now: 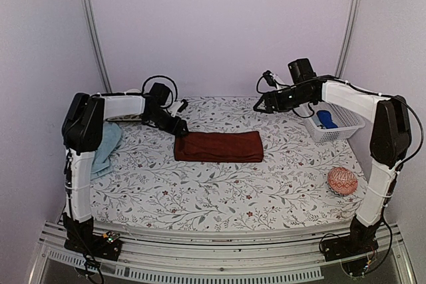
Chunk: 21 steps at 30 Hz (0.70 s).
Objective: Roll the towels
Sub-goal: Adjust the towel at the center of the board.
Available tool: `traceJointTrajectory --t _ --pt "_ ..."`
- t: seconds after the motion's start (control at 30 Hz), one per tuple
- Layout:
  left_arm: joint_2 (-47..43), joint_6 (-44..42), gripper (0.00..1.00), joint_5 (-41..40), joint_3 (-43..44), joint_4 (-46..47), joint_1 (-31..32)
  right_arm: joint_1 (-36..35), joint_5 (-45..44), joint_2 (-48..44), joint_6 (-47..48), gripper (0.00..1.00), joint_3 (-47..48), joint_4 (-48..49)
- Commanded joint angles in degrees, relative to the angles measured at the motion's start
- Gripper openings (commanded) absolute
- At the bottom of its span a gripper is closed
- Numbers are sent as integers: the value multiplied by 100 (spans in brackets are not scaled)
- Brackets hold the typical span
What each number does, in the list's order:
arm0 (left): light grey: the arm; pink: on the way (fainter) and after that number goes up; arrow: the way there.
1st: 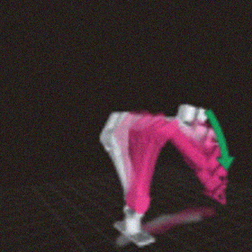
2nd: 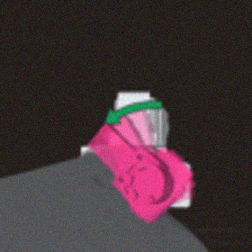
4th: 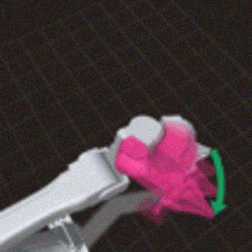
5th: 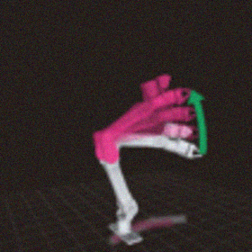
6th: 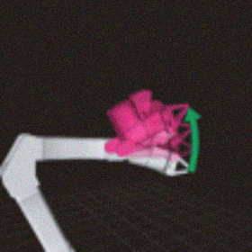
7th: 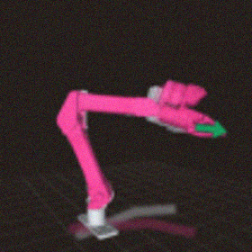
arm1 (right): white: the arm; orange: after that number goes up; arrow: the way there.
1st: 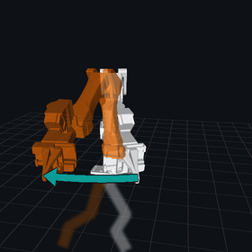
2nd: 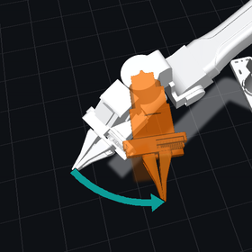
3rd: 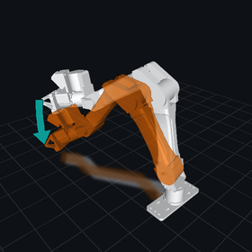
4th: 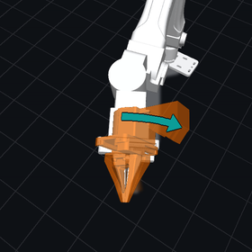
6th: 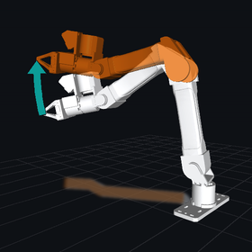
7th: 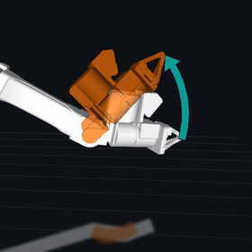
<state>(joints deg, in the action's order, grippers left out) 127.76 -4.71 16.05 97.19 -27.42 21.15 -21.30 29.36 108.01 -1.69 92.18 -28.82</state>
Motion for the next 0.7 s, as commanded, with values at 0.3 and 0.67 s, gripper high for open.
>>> traceJointTrajectory --t 0.3,0.67 --pt "-1166 1445 77 -24 -339 -956 143 11 -51 -127 -23 73 -298 165" --pt "-1280 2680 75 99 -957 -1388 725 2 -275 -219 -156 73 -373 157"
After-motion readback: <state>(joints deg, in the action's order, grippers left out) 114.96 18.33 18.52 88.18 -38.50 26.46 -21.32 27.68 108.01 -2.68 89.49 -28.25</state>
